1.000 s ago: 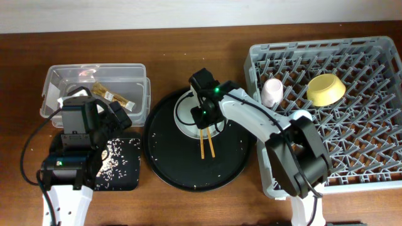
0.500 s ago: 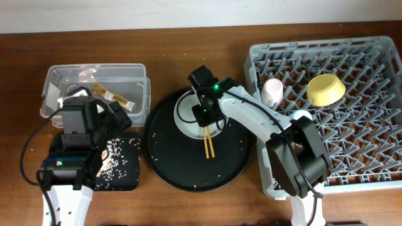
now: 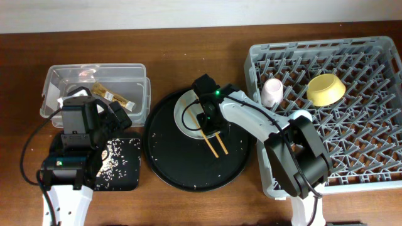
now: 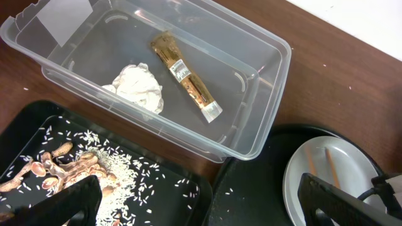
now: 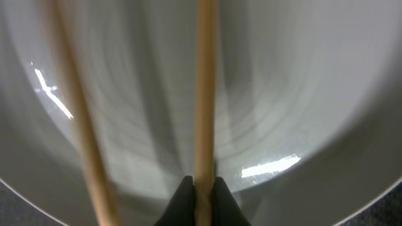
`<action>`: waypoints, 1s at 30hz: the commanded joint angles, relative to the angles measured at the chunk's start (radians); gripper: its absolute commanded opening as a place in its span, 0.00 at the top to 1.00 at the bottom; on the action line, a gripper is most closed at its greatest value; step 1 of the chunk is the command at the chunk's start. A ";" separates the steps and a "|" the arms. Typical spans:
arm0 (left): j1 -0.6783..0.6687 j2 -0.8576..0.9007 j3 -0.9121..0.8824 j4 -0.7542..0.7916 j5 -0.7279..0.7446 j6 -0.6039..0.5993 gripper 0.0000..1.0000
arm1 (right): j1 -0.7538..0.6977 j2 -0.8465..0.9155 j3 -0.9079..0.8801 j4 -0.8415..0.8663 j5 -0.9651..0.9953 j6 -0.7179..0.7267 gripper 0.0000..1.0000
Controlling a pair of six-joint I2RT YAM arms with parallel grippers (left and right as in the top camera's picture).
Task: Sort waste into correct bins and load items into the dishwasher rack
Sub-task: 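Grasp the wooden chopsticks with the right gripper and lift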
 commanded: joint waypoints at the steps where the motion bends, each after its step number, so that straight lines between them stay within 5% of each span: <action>1: 0.001 -0.005 0.007 0.002 -0.007 0.013 0.01 | -0.016 -0.031 0.086 -0.053 -0.002 0.006 0.96; 5: 0.001 -0.005 0.007 0.002 -0.007 0.013 0.01 | -0.092 -0.145 0.326 -0.381 -0.002 0.006 0.96; 12: 0.001 -0.005 0.007 0.002 -0.007 0.013 0.01 | -0.309 -0.292 0.297 -0.771 0.028 0.000 0.96; 24: 0.001 -0.005 0.007 0.002 -0.007 0.013 0.01 | -0.401 -0.292 0.016 -0.541 0.028 -0.058 0.95; 27: 0.001 -0.005 0.007 0.002 -0.007 0.013 0.01 | -0.401 -0.292 0.016 -0.538 0.028 -0.058 0.72; 30: 0.001 -0.005 0.007 0.002 -0.007 0.013 0.01 | -0.401 -0.292 0.016 -0.539 0.028 -0.058 0.69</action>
